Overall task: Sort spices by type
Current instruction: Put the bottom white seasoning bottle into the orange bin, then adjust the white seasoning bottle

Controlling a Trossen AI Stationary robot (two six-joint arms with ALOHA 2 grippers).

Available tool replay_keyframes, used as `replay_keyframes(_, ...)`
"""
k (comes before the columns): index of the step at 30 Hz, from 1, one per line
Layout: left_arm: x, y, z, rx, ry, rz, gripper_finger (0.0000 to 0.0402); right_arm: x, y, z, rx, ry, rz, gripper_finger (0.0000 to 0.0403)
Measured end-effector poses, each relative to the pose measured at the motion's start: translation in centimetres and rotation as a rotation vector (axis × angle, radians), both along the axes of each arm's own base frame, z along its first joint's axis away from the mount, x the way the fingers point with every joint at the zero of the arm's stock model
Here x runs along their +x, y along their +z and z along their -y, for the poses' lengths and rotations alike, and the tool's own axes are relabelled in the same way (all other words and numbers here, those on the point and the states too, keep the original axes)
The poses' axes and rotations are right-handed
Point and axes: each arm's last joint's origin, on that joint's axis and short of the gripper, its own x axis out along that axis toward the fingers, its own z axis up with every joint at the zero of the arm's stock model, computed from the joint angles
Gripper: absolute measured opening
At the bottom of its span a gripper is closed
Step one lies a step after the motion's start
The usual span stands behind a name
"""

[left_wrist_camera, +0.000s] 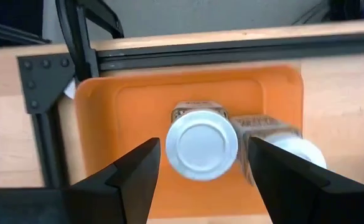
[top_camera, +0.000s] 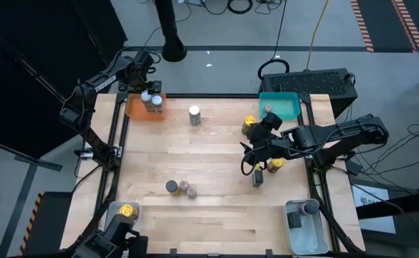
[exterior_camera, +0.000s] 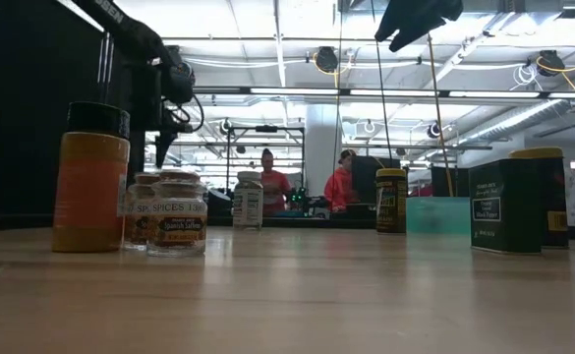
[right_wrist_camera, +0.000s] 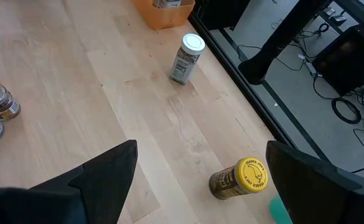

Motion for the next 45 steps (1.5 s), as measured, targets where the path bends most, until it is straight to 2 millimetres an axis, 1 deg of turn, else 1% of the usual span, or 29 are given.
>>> replay_keyframes(3, 0.4, 1.0, 0.5, -0.023, -0.091, -0.032, 0.0248, 0.0, 0.0, 0.0, 0.000, 0.000, 0.000, 0.0338)
replay_keyframes(5, 0.8, 1.6, 1.2, -0.041, -0.163, -0.053, 0.0246, 0.0, 0.0, 0.0, 0.000, 0.000, 0.000, 0.0338)
replay_keyframes(8, 1.7, 2.3, 2.8, -0.056, -0.276, -0.060, 0.0224, 0.0, 0.0, 0.0, 0.000, 0.000, 0.000, 0.0338)
replay_keyframes(11, 3.1, 3.2, 4.9, -0.057, -0.423, -0.037, 0.0171, 0.0, 0.0, 0.0, 0.000, 0.000, 0.000, 0.0338)
replay_keyframes(14, 4.8, 3.6, 7.0, -0.045, -0.645, -0.048, 0.0091, 0.0, 0.0, 0.0, 0.000, 0.000, 0.000, 0.0338)
replay_keyframes(16, 5.9, 3.2, 8.0, -0.040, -0.800, -0.071, 0.0033, 0.0, 0.0, 0.0, 0.000, 0.000, 0.000, 0.0338)
replay_keyframes(17, 6.3, 2.7, 8.5, -0.042, -0.864, -0.082, 0.0018, 0.0, 0.0, 0.0, -0.001, 0.000, 0.000, 0.0338)
replay_keyframes(18, 6.6, 2.2, 8.8, -0.047, -0.917, -0.093, 0.0012, 0.0, 0.0, 0.0, 0.000, 0.000, 0.000, 0.0338)
replay_keyframes(20, 7.3, 1.2, 9.2, -0.046, -0.983, -0.128, 0.0011, 0.0, 0.0, 0.0, 0.000, 0.000, 0.000, 0.0338)
replay_keyframes(23, 7.6, 0.0, 9.2, -0.035, -0.993, -0.212, 0.0008, 0.0, 0.0, 0.0, 0.000, 0.000, 0.000, 0.0338)
replay_keyframes(26, 7.6, -0.5, 8.4, -0.002, -0.954, -0.264, 0.0004, 0.0, 0.0, 0.0, 0.000, 0.000, 0.000, 0.0338)
replay_keyframes(29, 7.4, -0.7, 7.6, 0.019, -0.930, -0.270, 0.0004, 0.0, 0.0, 0.0, 0.000, 0.000, 0.000, 0.0338)
replay_keyframes(33, 7.1, -1.4, 6.6, -0.007, -0.914, -0.277, 0.0004, 0.0, 0.0, 0.0, 0.000, -0.001, 0.001, 0.0338)
replay_keyframes(41, 7.0, -2.9, 5.4, -0.049, -0.894, -0.290, 0.0003, 0.0, 0.0, 0.0, 0.000, 0.000, 0.000, 0.0338)
replay_keyframes(45, 7.3, -3.2, 5.0, -0.034, -0.894, -0.291, 0.0003, 0.0, 0.0, 0.0, 0.000, -0.001, 0.000, 0.0338)
